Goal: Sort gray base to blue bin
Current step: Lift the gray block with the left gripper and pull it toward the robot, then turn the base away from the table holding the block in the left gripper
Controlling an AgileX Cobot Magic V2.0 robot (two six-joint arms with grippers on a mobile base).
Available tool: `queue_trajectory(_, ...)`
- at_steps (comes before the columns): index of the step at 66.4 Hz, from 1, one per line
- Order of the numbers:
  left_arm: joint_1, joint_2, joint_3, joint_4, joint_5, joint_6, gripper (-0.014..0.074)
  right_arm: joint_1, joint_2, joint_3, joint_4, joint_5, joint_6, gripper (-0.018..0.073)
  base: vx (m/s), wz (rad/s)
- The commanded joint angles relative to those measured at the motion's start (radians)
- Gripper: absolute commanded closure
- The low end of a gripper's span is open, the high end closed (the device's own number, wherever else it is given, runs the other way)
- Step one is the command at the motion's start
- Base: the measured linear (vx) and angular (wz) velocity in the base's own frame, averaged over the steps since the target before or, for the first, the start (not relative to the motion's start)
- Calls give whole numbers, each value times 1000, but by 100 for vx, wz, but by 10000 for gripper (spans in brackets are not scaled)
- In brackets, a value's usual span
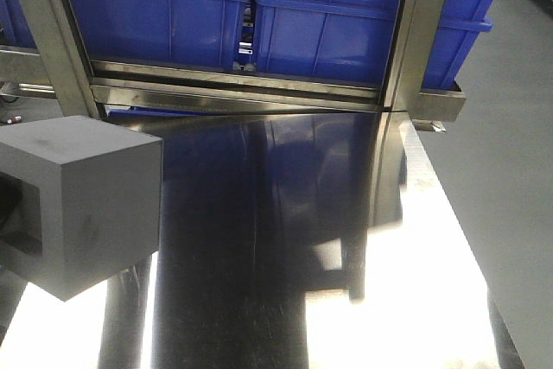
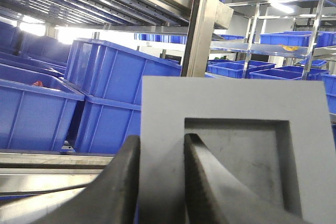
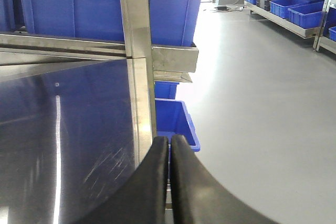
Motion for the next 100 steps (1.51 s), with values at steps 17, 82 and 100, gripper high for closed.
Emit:
queue_trajectory(17,-4,-1,-29,-14,-104,-13,594,-4,19,2,-4,-72,-12,564,0,0)
queue_trajectory(82,-4,-1,-29,-14,-104,-13,594,-4,19,2,-4,-72,-12,564,-1,-5)
queue_trajectory(100,-4,-1,-29,-14,-104,-13,594,-4,19,2,-4,-72,-12,564,-14,-58)
